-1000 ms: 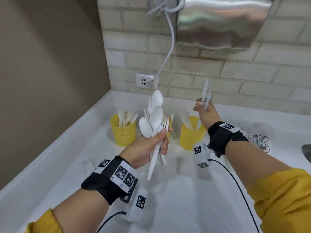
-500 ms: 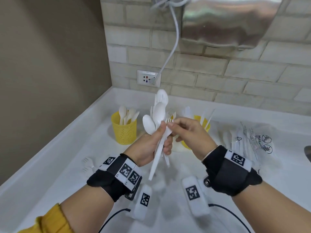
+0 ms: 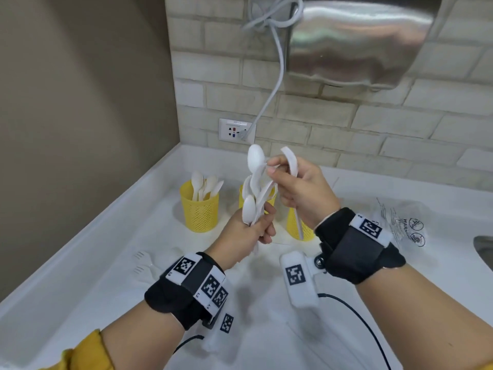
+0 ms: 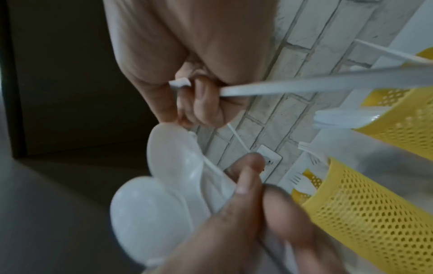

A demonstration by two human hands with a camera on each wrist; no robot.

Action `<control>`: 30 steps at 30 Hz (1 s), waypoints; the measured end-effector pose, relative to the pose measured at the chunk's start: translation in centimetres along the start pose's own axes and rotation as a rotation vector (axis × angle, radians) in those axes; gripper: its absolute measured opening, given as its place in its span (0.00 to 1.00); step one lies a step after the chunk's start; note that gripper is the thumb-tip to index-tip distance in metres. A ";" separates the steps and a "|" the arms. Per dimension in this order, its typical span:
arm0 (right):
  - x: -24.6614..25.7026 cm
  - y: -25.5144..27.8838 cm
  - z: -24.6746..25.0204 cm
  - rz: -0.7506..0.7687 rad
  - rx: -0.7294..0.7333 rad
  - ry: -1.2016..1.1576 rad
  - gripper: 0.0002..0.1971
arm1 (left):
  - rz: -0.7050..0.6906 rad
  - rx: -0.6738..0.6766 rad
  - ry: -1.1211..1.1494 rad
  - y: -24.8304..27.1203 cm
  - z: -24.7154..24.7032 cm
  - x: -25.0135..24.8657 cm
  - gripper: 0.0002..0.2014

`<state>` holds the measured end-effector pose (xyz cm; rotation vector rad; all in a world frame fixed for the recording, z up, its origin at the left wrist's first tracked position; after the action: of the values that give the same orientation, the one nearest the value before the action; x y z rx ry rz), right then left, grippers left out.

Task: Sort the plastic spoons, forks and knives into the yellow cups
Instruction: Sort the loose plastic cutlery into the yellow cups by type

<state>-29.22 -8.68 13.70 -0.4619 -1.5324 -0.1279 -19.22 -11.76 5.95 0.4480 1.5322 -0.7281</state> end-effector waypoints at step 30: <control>-0.1 -5.7 2.5 0.265 -0.416 0.333 0.05 | 0.082 -0.235 0.134 0.6 7.0 0.8 0.18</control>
<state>-33.64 -12.99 14.73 -0.9220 -1.1038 -0.3039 -13.80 -16.22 5.19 0.3863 1.6919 -0.4548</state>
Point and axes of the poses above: each hand's wrist, its own y-axis away from the middle knuckle, its own z-axis out of the back of the hand, x = y × z, the point moved 6 cm from there along -y, towards the middle knuckle, and after that the axes turned 2 degrees about -z, right-handed, at the moved point
